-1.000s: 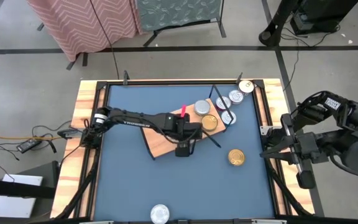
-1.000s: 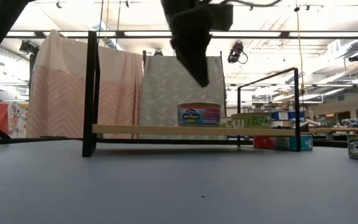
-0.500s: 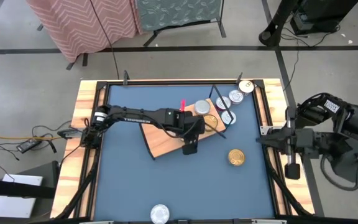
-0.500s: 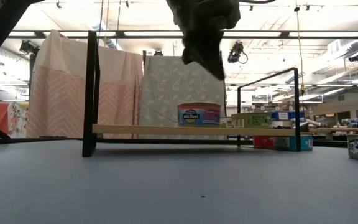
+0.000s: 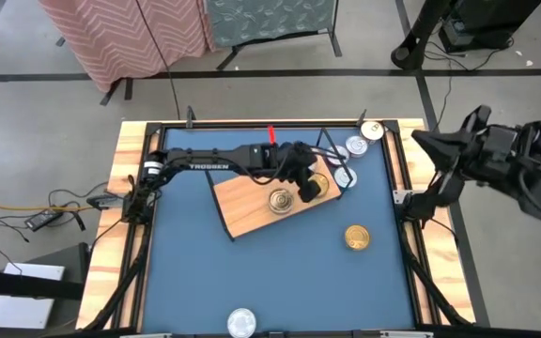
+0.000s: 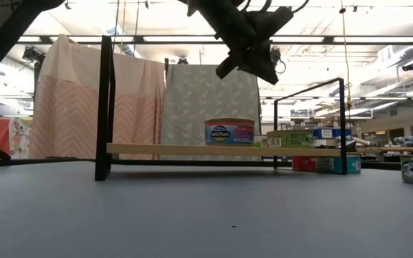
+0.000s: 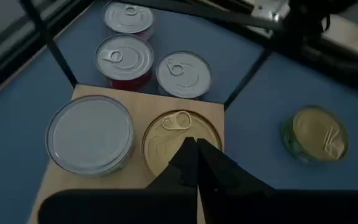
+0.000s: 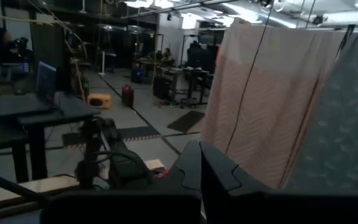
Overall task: Stack canned seafood by type on shelf
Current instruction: Put the blue/pink tuna can on the shelf
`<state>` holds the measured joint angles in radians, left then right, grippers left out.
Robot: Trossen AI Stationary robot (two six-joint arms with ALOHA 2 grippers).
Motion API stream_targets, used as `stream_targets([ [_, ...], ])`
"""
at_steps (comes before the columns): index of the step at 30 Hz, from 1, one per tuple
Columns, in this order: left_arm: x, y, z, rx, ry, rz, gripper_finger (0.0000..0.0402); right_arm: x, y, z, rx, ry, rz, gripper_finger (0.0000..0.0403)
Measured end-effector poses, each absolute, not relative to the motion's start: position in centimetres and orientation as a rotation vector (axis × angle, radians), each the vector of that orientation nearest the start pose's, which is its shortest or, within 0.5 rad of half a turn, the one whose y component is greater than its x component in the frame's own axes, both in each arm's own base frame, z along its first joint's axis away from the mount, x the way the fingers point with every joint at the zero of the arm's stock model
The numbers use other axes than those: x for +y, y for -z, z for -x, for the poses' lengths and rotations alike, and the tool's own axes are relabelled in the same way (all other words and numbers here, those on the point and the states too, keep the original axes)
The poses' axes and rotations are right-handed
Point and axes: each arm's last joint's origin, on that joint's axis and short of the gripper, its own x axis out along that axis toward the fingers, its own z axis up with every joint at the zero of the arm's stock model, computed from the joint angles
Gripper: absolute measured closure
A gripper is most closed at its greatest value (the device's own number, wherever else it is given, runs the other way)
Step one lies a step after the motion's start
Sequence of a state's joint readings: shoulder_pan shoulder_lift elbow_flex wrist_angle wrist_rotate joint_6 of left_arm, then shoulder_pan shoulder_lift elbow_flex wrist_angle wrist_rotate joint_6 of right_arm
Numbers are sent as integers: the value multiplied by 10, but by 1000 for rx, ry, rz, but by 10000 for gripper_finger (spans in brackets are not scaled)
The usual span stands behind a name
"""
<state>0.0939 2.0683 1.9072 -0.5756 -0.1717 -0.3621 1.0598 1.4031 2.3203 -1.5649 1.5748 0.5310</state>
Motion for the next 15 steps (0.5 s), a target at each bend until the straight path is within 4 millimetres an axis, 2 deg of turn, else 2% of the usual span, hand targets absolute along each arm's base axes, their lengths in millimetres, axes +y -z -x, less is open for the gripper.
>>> stream_targets([
  [7,48,-292,-467,660,-380,423,400,96,-554,-87,66,453,97,399],
  [15,9,-277,-454,890,-369,406,401,100,-555,-80,21,440,76,399],
])
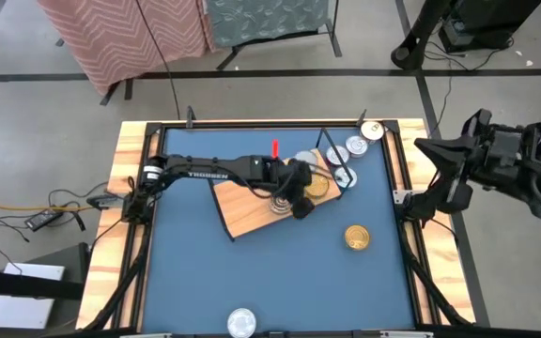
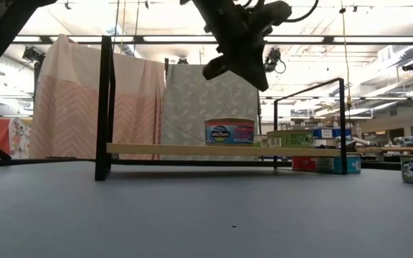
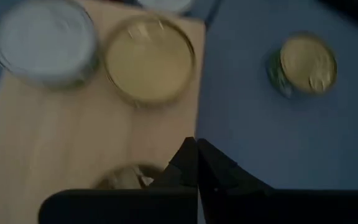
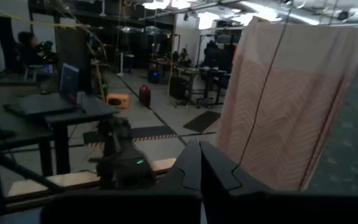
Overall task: Stack canned seafood by type on shelf
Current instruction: Put the blue/pink tuna can on the shelf
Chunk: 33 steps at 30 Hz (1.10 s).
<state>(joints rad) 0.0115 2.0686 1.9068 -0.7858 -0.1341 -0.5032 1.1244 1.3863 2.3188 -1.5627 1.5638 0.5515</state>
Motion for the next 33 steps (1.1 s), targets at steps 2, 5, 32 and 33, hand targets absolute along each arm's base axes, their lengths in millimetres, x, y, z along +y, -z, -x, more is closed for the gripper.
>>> stream_targets([
  [2,0,-275,-451,931,-354,398,401,98,-556,-77,18,431,80,399],
  [5,-10,-269,-446,994,-360,387,401,95,-557,-74,16,418,75,399],
  [32,0,-230,-422,1214,-497,346,401,107,-557,-75,23,390,113,399],
  [33,0,-230,-421,1223,-497,345,401,108,-556,-75,23,386,115,399],
])
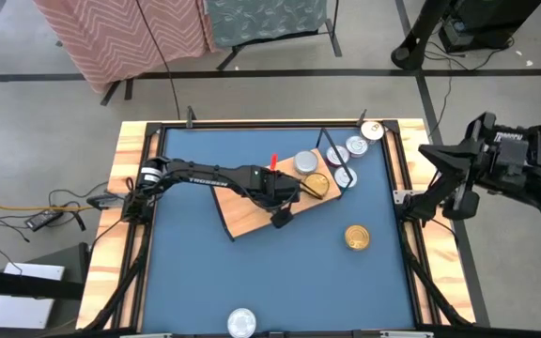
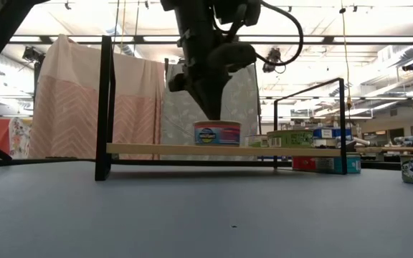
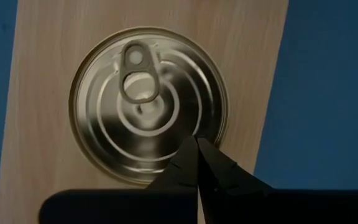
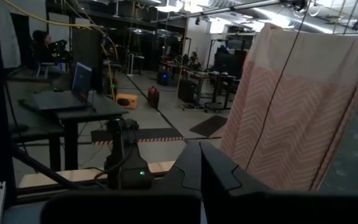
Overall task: Stack canned seafood by type on shelf
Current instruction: Put the blue/pink tuna can on the shelf
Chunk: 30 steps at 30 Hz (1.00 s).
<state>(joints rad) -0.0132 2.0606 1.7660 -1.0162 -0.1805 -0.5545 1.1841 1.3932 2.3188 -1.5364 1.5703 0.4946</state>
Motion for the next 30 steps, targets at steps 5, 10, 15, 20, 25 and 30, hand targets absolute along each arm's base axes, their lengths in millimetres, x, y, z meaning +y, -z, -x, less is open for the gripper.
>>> stream_targets([
  [5,-2,-229,-414,1289,-507,340,401,110,-556,-73,21,368,115,399],
  [10,-5,-230,-409,1333,-513,325,401,110,-556,-72,21,357,115,399],
  [15,-7,-238,-399,1353,-555,299,401,111,-556,-72,22,353,124,399],
  [20,-7,-252,-391,1336,-572,305,401,111,-556,-72,25,353,140,399],
  [25,-9,-254,-390,1328,-577,300,401,111,-556,-72,25,353,140,399],
  [30,-11,-275,-412,1022,-471,347,401,111,-556,-72,26,353,147,399],
])
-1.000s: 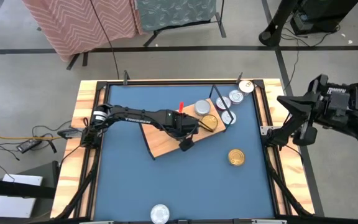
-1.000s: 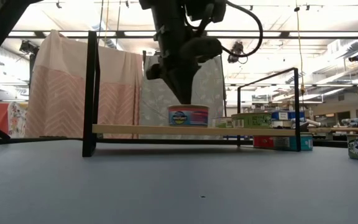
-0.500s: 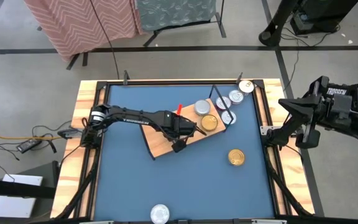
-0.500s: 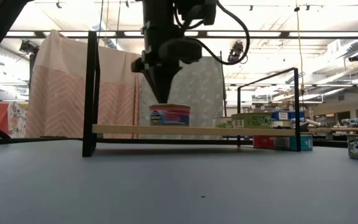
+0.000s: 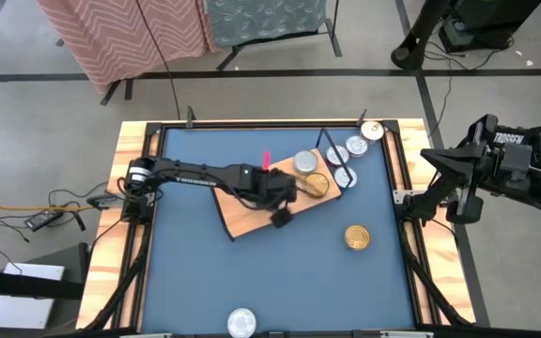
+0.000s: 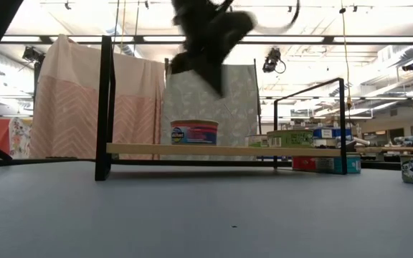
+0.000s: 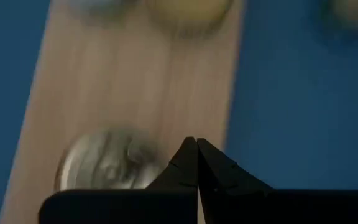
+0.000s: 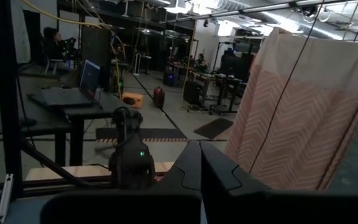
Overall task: Stack canned seafood by type on shelf
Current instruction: Put the blue/pink tuna can on the shelf
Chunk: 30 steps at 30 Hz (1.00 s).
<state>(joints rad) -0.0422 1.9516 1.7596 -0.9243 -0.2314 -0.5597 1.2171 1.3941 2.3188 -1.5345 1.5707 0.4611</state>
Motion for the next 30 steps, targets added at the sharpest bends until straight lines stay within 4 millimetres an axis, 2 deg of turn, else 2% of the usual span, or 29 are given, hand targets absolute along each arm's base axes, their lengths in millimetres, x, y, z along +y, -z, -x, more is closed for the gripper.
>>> stream_targets([
  [3,-8,-296,-415,847,-507,320,401,111,-556,-72,26,353,146,398],
  [7,0,-340,-387,713,-608,260,401,112,-558,-72,23,349,130,398],
  [10,5,-384,-344,641,-700,216,401,114,-559,-70,22,332,134,398],
  [13,9,-416,-293,590,-816,205,401,114,-559,-69,23,324,139,398],
  [16,9,-442,-248,492,-889,260,401,115,-559,-68,22,313,140,398],
  [19,5,-451,-219,343,-892,309,401,117,-559,-67,22,308,144,398],
  [22,-1,-436,-216,176,-816,369,401,121,-558,-69,26,307,166,398],
  [24,-5,-410,-225,95,-708,418,401,124,-557,-70,28,306,178,398],
  [28,-9,-345,-245,16,-491,516,401,126,-556,-71,29,306,184,398],
  [30,-8,-325,-249,-23,-435,551,400,127,-557,-71,28,306,178,398],
])
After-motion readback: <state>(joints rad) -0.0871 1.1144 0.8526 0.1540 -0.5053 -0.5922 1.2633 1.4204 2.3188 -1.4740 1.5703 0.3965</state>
